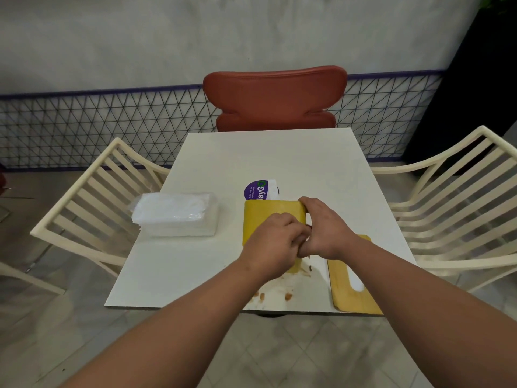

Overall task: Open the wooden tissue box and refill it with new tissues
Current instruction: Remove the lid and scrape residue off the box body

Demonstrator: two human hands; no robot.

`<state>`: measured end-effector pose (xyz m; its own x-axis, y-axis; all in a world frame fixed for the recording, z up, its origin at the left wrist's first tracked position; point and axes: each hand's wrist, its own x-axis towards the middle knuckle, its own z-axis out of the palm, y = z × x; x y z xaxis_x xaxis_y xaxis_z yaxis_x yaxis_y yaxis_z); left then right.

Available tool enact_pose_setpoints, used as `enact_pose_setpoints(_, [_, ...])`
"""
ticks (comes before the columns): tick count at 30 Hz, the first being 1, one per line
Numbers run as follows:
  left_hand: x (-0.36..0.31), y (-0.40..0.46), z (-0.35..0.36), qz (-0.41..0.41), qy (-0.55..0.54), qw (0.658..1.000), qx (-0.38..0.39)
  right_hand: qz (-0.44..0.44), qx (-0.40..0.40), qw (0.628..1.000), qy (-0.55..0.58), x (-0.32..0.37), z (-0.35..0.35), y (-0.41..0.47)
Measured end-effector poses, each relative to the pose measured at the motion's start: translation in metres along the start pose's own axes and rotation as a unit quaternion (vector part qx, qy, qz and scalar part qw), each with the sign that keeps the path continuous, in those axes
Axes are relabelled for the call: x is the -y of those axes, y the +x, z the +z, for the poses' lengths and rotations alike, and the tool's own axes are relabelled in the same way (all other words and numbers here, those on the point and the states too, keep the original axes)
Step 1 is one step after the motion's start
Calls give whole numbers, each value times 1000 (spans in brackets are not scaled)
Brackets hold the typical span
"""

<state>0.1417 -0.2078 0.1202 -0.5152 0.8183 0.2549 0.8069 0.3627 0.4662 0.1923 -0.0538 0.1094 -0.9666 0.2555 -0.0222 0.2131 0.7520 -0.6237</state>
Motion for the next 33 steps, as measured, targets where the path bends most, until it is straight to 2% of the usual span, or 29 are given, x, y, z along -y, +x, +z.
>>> enact_pose_setpoints(3, [4,8,1,-116,30,989,-84,0,3,1000,-9,0,2,1])
enact_pose_setpoints(6, [26,4,-10,-187,19,969,-160,7,7,1000,-19,-2,2,1])
enact_pose_setpoints(10, [58,-14,-28,-299,-18,932,-204,-1,11,1000,-23,-1,0,-2])
enact_pose_setpoints(12, [58,-15,-32,-289,-36,928,-234,-5,16,999,-29,0,1,-2])
enact_pose_setpoints(14, [42,-2,-30,-223,-57,942,-245,-1,15,999,-28,-1,0,-1])
enact_pose_setpoints(16, [23,12,-19,-165,-51,964,-203,1,13,1000,-25,-1,1,-1])
enact_pose_setpoints(18, [16,18,-10,-154,-29,975,-160,0,11,1000,-25,-1,1,0])
enact_pose_setpoints(23, [43,1,-21,-213,-73,951,-211,-1,7,1000,-26,-2,2,0])
enact_pose_setpoints(29, [66,-15,-25,-333,-92,920,-187,-10,9,1000,-24,-1,-1,-2])
enact_pose_setpoints(33, [67,-20,-43,-387,-116,893,-200,-49,-49,997,-17,11,5,-13])
